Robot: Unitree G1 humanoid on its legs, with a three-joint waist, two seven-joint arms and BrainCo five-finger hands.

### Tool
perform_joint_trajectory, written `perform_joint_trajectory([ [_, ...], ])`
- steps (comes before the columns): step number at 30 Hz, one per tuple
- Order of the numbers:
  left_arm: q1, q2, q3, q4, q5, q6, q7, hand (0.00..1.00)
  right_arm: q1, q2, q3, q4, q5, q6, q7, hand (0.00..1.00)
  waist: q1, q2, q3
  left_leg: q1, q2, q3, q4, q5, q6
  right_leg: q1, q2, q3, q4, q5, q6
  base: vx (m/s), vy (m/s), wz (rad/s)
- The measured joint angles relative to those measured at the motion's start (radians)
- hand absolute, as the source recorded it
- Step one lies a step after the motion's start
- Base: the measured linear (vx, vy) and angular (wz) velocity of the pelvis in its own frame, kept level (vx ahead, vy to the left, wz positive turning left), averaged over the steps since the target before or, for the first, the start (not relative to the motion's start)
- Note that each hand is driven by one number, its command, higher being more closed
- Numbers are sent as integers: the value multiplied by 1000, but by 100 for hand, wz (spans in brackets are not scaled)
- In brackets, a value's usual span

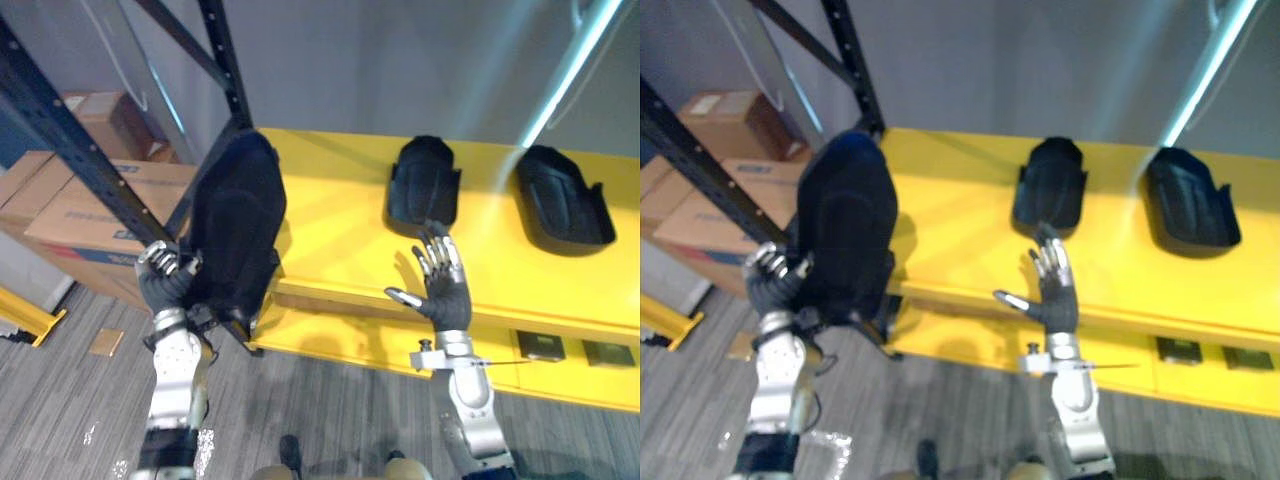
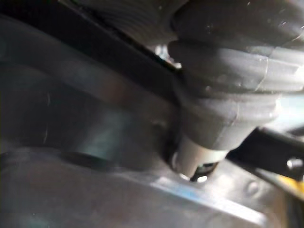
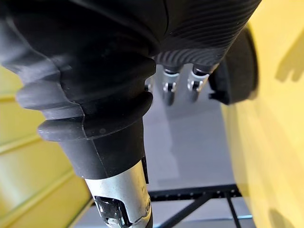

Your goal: Walk over and take plastic housings, then place them on the shelf

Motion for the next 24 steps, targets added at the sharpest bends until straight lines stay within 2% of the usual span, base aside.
perform_joint_trajectory([
  [4,-109,49,-3,132,-128,2,4,100,-36,-65,3,-3,5,3,27,0,-21,32,33,-4,6,16,0,9,-5,-44,3,26,57,-20,1,-61,0,-13],
  [6,-139,71,-3,167,-185,2,-5,100,-39,-80,4,-11,11,7,43,0,-28,31,37,-11,11,18,0,13,-7,-64,6,32,81,-28,-2,-50,-12,-5],
  [9,-187,109,-3,218,-334,10,-59,100,-42,-104,13,-74,12,12,80,0,-43,27,62,-19,15,25,0,21,-9,-94,8,42,118,-40,-4,-39,-15,-8],
  [12,-200,110,-6,242,-470,29,-105,100,-43,-116,29,-77,11,24,114,0,-46,29,77,-20,13,41,0,22,-9,-120,6,62,150,-51,-5,-19,-7,-14],
  [14,-215,110,-7,263,-521,48,-112,100,-44,-124,29,-77,12,27,121,0,-54,31,88,-20,9,41,0,22,-9,-129,0,63,170,-61,-2,0,0,0],
  [17,-219,115,-8,269,-553,66,-111,100,-43,-128,30,-77,12,35,133,0,-61,33,98,-21,6,45,0,22,-9,-147,-3,73,198,-75,-4,0,-4,-2],
  [21,-298,206,-15,363,-595,147,-111,100,-47,-146,61,-86,12,62,134,0,-70,44,118,-25,5,54,0,25,-13,-177,-5,86,242,-95,-5,-10,-25,-6],
  [24,-336,227,-16,380,-592,172,-101,100,-45,-161,78,-123,12,66,134,0,-81,49,141,-31,1,56,0,28,-15,-195,-17,88,271,-107,-6,0,0,0],
])
